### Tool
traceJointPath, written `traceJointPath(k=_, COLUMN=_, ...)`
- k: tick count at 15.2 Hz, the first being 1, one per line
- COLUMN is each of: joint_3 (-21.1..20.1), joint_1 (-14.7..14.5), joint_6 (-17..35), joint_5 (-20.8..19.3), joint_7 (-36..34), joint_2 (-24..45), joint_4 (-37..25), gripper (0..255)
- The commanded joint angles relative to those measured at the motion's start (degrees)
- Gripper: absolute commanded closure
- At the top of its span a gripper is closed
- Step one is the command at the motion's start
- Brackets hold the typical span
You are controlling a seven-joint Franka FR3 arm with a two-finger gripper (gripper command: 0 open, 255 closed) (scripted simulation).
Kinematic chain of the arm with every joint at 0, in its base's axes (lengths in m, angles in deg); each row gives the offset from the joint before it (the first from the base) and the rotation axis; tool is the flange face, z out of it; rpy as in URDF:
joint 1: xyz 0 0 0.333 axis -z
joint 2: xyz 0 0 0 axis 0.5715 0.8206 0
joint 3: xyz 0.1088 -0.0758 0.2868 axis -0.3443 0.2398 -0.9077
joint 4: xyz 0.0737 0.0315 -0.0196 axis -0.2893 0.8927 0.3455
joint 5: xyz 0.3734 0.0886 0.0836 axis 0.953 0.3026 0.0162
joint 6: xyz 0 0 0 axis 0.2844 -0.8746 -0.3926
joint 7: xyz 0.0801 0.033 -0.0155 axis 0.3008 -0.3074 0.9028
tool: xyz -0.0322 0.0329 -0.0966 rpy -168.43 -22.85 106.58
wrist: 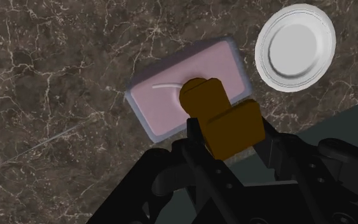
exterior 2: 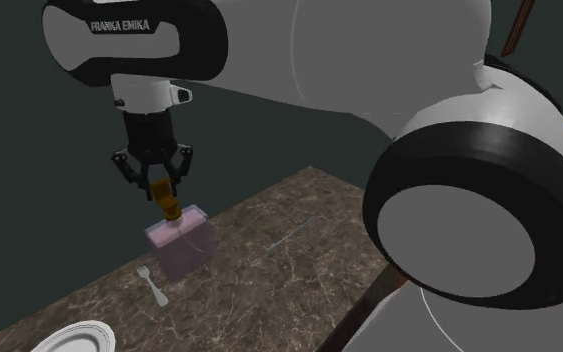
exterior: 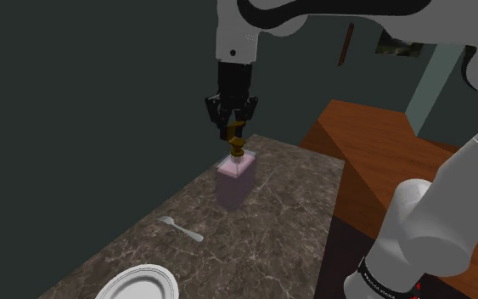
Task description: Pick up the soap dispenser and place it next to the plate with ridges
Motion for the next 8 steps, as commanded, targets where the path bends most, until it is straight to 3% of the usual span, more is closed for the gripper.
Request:
traceJointPath(k=1, joint_3=-1.7, joint_1=-1.1, joint_6=-0.6, joint_5=0.6, joint_7=-2.9, joint_2=-0.8, joint_4=-0.1, gripper=255)
traceJointPath(k=8, joint_3=-7.5, joint_1=-4.6, joint_6=-2.8, joint_5=2.7, joint_7=-12.4, joint_2=-1.9, joint_4=-2.7, gripper=255)
